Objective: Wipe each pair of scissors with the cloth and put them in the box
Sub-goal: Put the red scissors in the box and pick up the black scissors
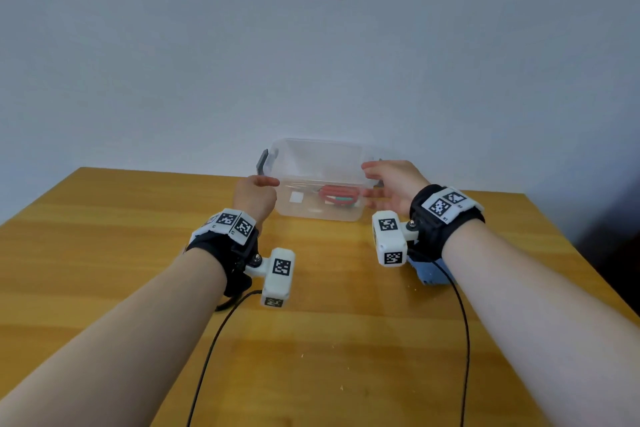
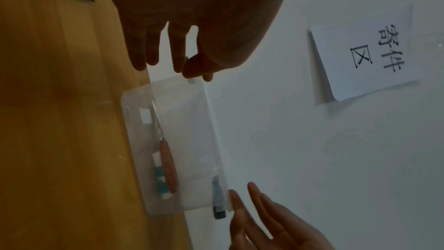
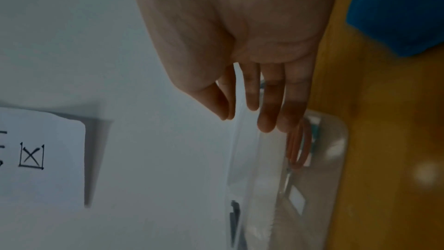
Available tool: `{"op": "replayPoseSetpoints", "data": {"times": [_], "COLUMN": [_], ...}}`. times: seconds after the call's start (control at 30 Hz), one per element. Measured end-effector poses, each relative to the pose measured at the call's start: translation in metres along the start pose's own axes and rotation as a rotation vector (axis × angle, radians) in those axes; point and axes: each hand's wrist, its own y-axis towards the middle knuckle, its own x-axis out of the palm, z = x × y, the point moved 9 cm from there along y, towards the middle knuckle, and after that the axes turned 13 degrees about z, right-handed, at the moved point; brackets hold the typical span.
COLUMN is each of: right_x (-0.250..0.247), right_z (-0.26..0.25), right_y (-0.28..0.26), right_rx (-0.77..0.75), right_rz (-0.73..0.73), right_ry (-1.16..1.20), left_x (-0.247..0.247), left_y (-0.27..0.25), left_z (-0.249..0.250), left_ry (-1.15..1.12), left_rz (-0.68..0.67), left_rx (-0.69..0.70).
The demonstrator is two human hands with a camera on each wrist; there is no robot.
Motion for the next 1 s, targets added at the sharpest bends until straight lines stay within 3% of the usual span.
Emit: {"op": "replayPoseSetpoints", "data": {"times": [0.1,0.23,0.33,0.4,0.53,0.73,0.87,1.0], "right_x": [-0.010,-0.015,-0.024,-0.034,-0.052,-0.072,-0.075,-0.069], "right_z": [0.003,0.015,0.051,0.070,0.103,0.135,0.140,0.144], "right_y": [-0.013,-0.036,-0.049,-0.057,-0.074,-0.090,-0.100,-0.115], "right_rx": [-0.089,-0.306,-0.216,-0.151,-0.071,0.036,0.055,0.096], "right_rz": [-0.003,-0.094,-0.211,-0.242,-0.274,-0.274,-0.283,-0.296], "right_ry": [-0.150,-0.611,-0.852,-0.888,-0.883,-0.778,-0.698,-0.675], "left_x": [-0.011,-0.016,-0.020,-0.017,-0.008,0.022,0.013,-0.004], "left_y": [-0.012,-0.030,-0.057,-0.076,-0.115,-0.177,-0.181,-0.177], "left_z": [-0.011,-0.035,-0.046,-0.048,-0.056,-0.052,-0.052,-0.048], "left_ry": [0.148,0.570,0.800,0.879,0.819,0.597,0.493,0.643], "left_rz": [-0.014,-0.162,-0.285,-0.352,-0.403,-0.604,-0.553,-0.438], "left_rx": [0.013,0.016,0.021,0.079,0.052,0.007,-0.026,0.062]}}
